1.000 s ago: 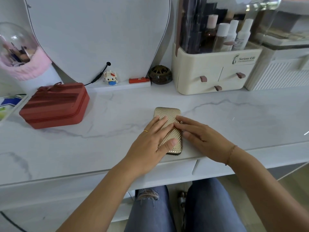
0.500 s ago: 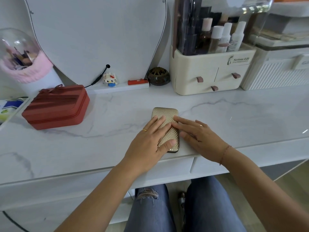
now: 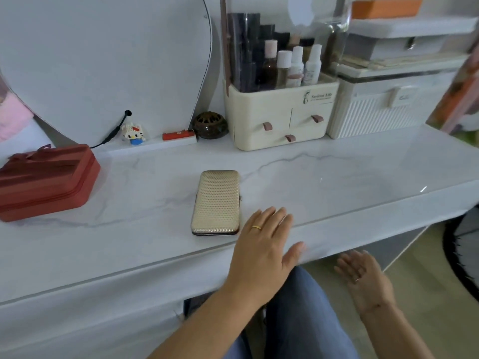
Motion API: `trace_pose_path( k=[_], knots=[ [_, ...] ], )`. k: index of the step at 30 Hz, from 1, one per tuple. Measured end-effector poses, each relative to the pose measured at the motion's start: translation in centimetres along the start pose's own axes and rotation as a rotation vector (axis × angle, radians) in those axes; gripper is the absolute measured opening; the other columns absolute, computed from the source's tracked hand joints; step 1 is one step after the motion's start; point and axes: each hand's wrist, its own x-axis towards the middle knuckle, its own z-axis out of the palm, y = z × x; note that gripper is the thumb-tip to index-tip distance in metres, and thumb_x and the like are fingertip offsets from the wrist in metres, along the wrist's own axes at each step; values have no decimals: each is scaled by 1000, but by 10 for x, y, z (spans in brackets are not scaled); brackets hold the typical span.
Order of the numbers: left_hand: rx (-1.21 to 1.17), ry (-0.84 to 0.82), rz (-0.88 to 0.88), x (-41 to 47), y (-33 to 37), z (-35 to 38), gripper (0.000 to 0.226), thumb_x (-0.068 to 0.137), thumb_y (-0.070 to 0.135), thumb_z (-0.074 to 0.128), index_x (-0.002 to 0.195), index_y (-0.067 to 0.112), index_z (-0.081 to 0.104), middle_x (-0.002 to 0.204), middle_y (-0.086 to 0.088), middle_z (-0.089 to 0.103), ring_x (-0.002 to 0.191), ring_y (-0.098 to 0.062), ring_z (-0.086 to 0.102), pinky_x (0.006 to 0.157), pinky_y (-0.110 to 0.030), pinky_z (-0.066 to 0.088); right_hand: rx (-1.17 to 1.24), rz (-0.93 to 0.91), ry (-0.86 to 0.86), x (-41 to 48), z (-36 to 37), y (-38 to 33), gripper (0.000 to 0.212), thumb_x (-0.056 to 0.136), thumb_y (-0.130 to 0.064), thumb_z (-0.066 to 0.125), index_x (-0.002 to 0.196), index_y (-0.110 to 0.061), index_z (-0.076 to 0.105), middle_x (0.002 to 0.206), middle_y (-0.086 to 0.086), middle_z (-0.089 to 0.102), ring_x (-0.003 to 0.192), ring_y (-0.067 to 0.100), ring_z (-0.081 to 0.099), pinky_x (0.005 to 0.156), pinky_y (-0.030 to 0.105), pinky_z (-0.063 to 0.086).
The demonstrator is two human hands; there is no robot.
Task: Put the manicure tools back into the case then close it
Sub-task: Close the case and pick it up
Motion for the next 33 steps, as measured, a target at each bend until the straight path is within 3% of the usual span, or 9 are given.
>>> trace_pose_path(
  k=[3,8,10,13,17,25,30,31,33],
  knots=[
    [23,-38,-14,0,4,11,51,95,45,38,127,11,59,134,-4,58,126,-20,52,106,-39,40,51,168,-133,13,0,4,30,97,-32,38,96,-6,54,90,10,56,85,21,57,77,35,50],
    [-11,6,-35,-1,3,16,52,100,45,29,127,13,59,135,-1,58,128,-18,51,106,-37,40,95,253,-155,21,4,-1,32,98,-32,37,103,-5,53,93,11,52,90,22,57,53,29,57],
    [-14,15,-33,-2,4,17,51,100,44,30,128,13,59,135,-1,58,129,-17,50,106,-37,38,123,290,-181,19,4,-4,35,98,-33,37,108,-3,52,97,11,52,92,23,57,71,33,58],
    [1,11,-30,-4,5,19,50,99,43,31,130,13,57,136,-2,56,130,-17,48,106,-36,34,146,344,-233,15,6,-10,48,97,-38,38,130,-3,40,105,14,53,108,28,52,101,40,38],
    [12,14,-39,-4,6,19,52,99,43,29,131,13,56,138,-2,55,131,-18,47,108,-34,30,237,418,-267,12,7,-16,57,94,-48,38,131,-5,38,111,16,53,123,32,45,101,43,35],
    [55,-27,-72,-6,13,17,56,98,46,29,135,11,51,141,-4,51,134,-20,43,111,-34,23,275,429,-288,7,-6,-11,60,89,-55,44,123,-6,43,116,11,55,105,26,55,98,38,36],
    [-6,-45,-121,-6,24,14,71,96,56,12,137,9,47,145,-6,46,138,-21,37,114,-34,14,164,339,-321,-6,-48,-10,62,85,-54,46,126,-7,45,123,13,57,116,28,53,98,41,41],
    [-54,-42,-119,-7,29,13,72,96,56,12,137,10,48,146,-5,45,139,-20,35,115,-34,13,12,237,-282,-11,-54,-13,59,87,-54,45,123,-7,47,121,14,58,115,28,54,100,42,40],
    [-146,-35,-88,-12,42,14,66,96,54,19,133,12,53,143,-3,48,137,-18,37,114,-30,16,-435,-183,-76,-21,-65,-23,54,90,-51,47,122,-7,49,122,10,56,113,26,53,101,42,39]
  ],
)
